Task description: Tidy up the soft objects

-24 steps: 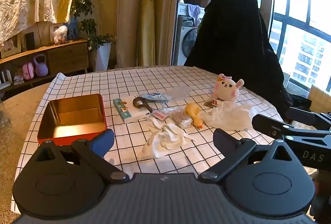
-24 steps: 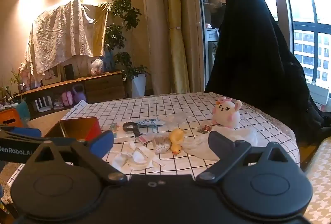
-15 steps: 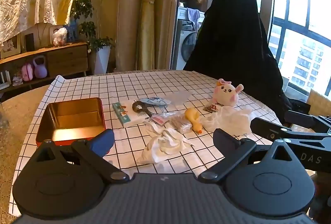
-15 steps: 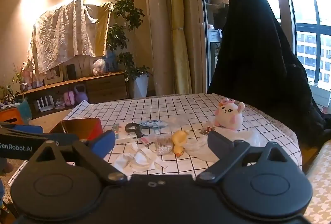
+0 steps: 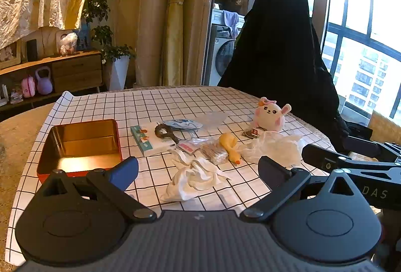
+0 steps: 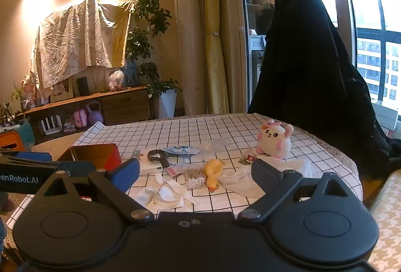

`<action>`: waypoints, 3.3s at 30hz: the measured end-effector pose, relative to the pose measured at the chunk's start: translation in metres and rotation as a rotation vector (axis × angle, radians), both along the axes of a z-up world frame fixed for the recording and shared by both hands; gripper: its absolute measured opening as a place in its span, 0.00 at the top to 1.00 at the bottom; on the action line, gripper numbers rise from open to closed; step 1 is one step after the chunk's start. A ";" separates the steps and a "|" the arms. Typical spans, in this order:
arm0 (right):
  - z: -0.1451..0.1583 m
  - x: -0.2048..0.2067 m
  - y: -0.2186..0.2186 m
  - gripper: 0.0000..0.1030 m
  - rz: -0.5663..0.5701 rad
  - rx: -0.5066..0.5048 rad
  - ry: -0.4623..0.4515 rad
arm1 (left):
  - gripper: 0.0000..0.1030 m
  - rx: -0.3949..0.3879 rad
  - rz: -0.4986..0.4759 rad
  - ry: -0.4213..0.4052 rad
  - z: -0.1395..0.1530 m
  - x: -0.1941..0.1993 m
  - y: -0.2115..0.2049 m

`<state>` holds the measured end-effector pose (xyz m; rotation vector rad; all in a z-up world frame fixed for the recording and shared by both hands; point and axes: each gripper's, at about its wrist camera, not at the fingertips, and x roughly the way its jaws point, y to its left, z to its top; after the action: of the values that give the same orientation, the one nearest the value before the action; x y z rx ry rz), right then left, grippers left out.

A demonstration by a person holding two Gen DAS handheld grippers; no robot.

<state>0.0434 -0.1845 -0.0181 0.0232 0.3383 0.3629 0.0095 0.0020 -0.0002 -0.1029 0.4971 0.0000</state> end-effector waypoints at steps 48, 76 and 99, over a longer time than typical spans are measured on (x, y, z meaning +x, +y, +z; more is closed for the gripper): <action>0.004 -0.011 -0.011 0.02 0.001 0.002 0.051 | 0.00 -0.021 -0.040 0.048 -0.004 0.003 -0.007; -0.035 0.104 -0.055 0.00 -0.080 -0.128 0.168 | 0.01 0.027 -0.092 0.215 -0.070 0.122 -0.015; -0.114 0.224 -0.053 0.00 -0.058 -0.200 0.348 | 0.01 0.066 0.028 0.350 -0.144 0.199 -0.016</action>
<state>0.2675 -0.2371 -0.1321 -0.1010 0.7157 0.2654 0.2087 -0.0135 -0.1443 -0.0452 0.8441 0.0630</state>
